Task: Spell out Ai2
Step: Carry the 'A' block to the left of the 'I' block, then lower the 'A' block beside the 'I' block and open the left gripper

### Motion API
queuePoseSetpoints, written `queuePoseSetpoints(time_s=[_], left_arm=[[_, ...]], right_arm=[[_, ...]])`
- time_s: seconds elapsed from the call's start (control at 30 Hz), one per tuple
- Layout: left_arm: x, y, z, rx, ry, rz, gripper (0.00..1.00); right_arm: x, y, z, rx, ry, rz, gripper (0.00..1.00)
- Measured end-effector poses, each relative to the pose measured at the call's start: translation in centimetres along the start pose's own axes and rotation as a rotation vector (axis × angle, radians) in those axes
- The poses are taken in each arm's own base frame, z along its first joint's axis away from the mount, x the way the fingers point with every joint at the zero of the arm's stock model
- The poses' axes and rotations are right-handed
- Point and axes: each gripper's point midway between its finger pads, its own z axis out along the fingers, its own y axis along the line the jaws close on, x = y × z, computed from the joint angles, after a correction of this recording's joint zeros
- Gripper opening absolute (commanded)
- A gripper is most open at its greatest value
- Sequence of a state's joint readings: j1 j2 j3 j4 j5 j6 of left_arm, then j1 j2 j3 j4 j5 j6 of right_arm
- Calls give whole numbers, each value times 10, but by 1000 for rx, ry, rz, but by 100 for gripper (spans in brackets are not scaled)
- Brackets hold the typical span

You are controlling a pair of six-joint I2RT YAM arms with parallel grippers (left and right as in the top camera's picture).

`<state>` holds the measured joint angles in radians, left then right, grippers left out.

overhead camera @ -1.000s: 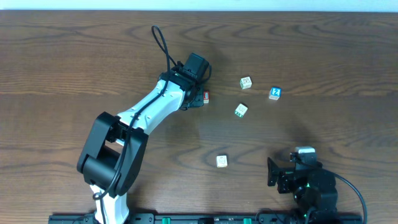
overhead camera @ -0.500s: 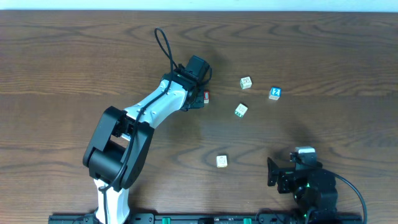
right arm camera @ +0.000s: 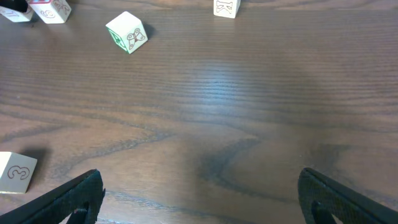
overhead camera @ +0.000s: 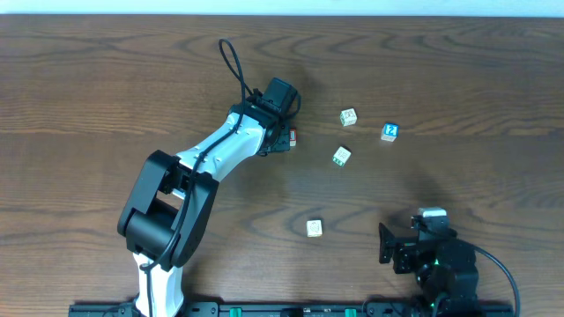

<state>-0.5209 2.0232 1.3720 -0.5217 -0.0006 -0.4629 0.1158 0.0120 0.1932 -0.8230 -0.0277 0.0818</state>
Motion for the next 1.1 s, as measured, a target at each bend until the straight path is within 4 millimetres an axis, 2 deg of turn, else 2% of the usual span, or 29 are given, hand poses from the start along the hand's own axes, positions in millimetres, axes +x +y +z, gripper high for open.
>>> queuePoseSetpoints(time_s=[0.33,0.53,0.67,0.7,1.1], left_arm=[[0,0,5,-4,1,0,6],[-1,0,6,-2,-5,0,28],[-3,-1,6,1,-14,-1,34],[-4,-1,7,1,-14,0,40],[0,0,13,-8,0,4,41]], right_arm=[[0,0,0,0,0,0,99],[0,0,0,0,0,0,99],[0,0,0,0,0,0,99],[0,0,0,0,0,0,99],[0,0,0,0,0,0,99]])
